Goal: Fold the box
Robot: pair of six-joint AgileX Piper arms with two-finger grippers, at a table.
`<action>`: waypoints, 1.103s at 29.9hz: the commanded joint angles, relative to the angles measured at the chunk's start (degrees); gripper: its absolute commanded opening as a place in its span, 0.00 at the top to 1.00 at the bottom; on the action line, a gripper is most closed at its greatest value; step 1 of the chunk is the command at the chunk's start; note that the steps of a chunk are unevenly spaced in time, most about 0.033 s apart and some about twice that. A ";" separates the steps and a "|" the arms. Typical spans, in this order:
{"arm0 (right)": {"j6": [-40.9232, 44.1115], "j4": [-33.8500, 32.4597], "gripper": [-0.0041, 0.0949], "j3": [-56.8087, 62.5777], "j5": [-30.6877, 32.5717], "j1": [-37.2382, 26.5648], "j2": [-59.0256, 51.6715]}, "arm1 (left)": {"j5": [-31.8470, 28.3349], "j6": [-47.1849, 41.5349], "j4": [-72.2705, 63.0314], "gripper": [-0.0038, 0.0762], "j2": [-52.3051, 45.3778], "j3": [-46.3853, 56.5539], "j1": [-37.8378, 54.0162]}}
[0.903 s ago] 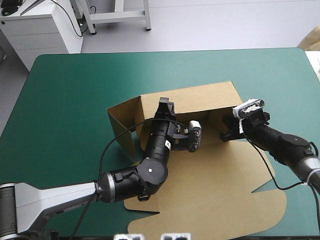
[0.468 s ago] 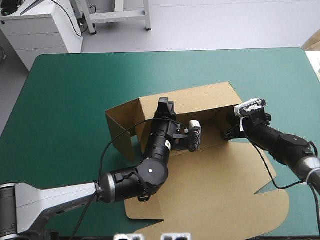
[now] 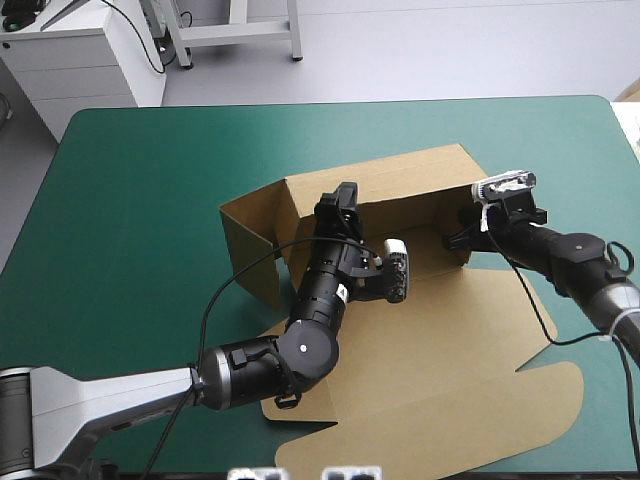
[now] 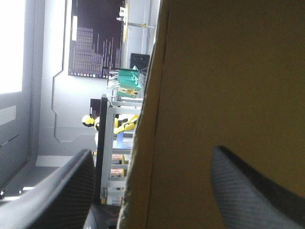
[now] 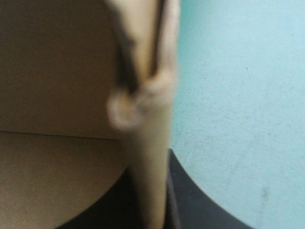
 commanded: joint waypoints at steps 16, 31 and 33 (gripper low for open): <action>37.76 -33.53 0.97 -13.78 8.76 0.12 6.10 | 2.76 2.08 -2.98 0.92 -2.16 -1.75 -9.91; 39.38 -35.55 0.97 -13.78 11.35 0.12 6.10 | -9.01 34.04 -53.92 0.93 -13.75 -14.68 6.17; 39.60 -35.97 0.97 -13.78 11.72 0.12 6.10 | -8.24 42.34 -63.64 0.93 -14.88 -17.72 11.97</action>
